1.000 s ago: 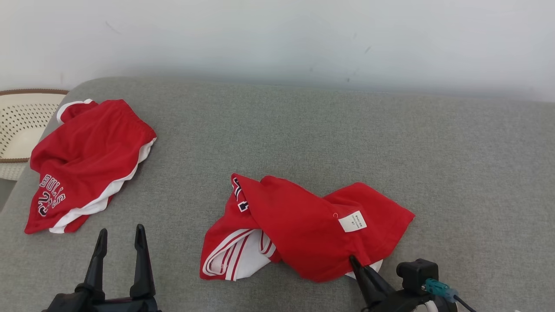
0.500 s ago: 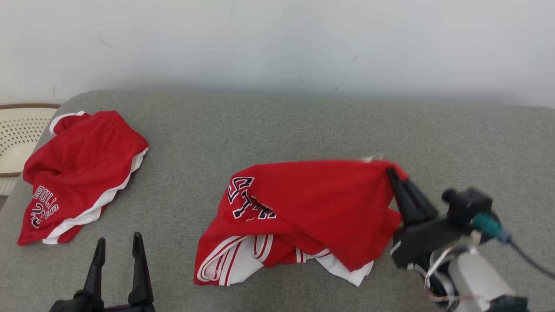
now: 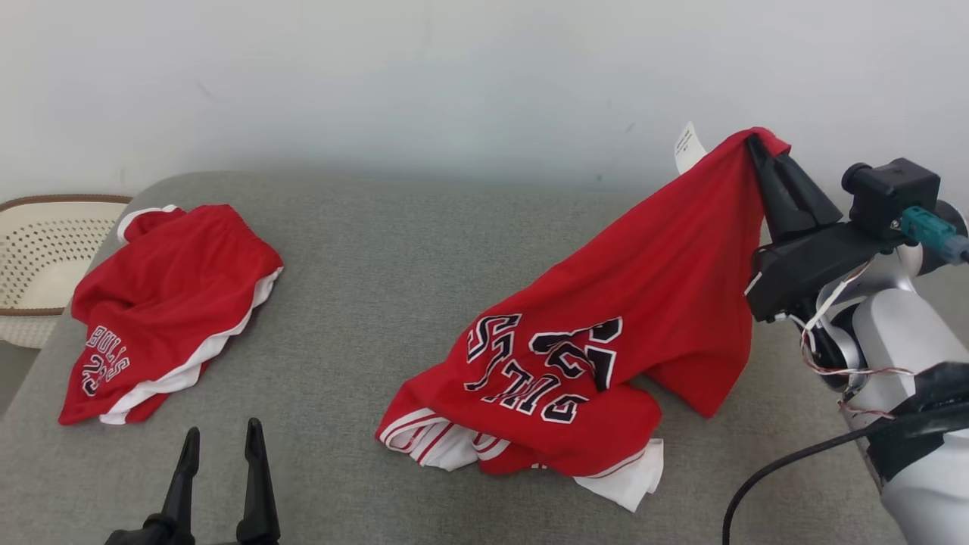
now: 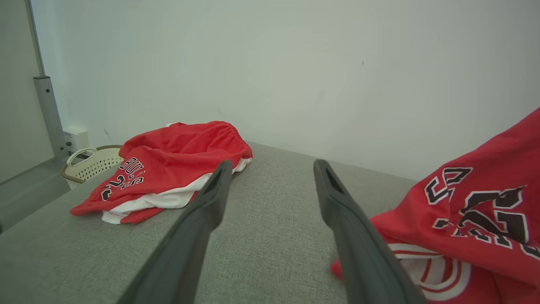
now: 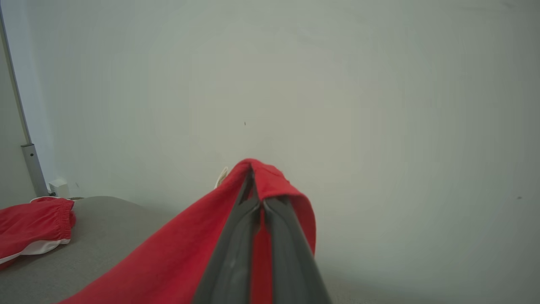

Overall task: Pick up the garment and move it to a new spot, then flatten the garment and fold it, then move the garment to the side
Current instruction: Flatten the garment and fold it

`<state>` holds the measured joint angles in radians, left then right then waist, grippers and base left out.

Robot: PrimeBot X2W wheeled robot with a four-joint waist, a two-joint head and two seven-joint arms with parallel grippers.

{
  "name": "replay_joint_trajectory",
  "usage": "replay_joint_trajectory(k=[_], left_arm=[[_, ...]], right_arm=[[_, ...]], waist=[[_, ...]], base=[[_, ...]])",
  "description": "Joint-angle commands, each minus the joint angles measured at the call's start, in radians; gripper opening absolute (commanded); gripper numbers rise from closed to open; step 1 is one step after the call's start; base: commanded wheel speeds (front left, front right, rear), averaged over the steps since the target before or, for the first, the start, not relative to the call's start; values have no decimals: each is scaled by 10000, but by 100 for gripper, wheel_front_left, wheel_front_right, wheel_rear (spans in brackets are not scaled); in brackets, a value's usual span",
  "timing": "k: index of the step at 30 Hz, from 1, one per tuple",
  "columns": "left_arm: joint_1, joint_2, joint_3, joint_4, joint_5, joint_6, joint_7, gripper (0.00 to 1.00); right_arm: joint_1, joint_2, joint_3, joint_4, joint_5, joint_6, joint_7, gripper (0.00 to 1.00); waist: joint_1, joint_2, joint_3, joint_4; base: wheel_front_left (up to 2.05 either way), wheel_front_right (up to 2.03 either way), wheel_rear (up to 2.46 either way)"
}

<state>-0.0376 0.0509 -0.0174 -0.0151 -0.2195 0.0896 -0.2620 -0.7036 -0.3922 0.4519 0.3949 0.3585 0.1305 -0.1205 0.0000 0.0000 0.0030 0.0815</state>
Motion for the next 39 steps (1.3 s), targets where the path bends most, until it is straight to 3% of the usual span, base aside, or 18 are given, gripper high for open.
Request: replay_joint_trajectory(k=[1,11,22,23,24,25,32,39], left_arm=[[226,-4,-15,17,-108,15,-43,100],[118,-5,-21,38,-80,-22,-43,100],[-503,-3,-724,297,-264,-50,-44,100],[-546,-6,-794,311,-294,-51,-44,100],[-601,-3,-857,326,-321,-48,-44,100],[-661,-3,-924,335,-339,-32,-44,100],[-735,-4,-993,387,-402,97,-44,100],[-761,-4,-948,419,-394,100,-44,100]], right_arm=[[-146,-127,51,92,35,4,-52,0],[-1282,-110,650,1488,459,4,18,0],[-3452,-254,1617,4727,680,4,-227,0],[-3616,-213,1667,5111,677,4,-217,18],[-3743,-161,1707,5466,709,4,-129,48],[-3864,-86,1821,5803,627,4,-30,100],[-4517,284,2358,7113,429,4,-387,100],[-4368,552,2523,7083,1016,4,-1110,100]], waist=[[0,0,-63,116],[0,0,141,339],[0,0,885,1114],[0,0,955,1189],[0,0,1021,1266],[0,0,1066,1321],[0,0,1226,1233],[0,0,1085,777]], base=[[0,0,0],[0,0,0],[0,0,0],[0,0,0],[0,0,0],[0,0,0],[0,0,0],[0,0,0]])
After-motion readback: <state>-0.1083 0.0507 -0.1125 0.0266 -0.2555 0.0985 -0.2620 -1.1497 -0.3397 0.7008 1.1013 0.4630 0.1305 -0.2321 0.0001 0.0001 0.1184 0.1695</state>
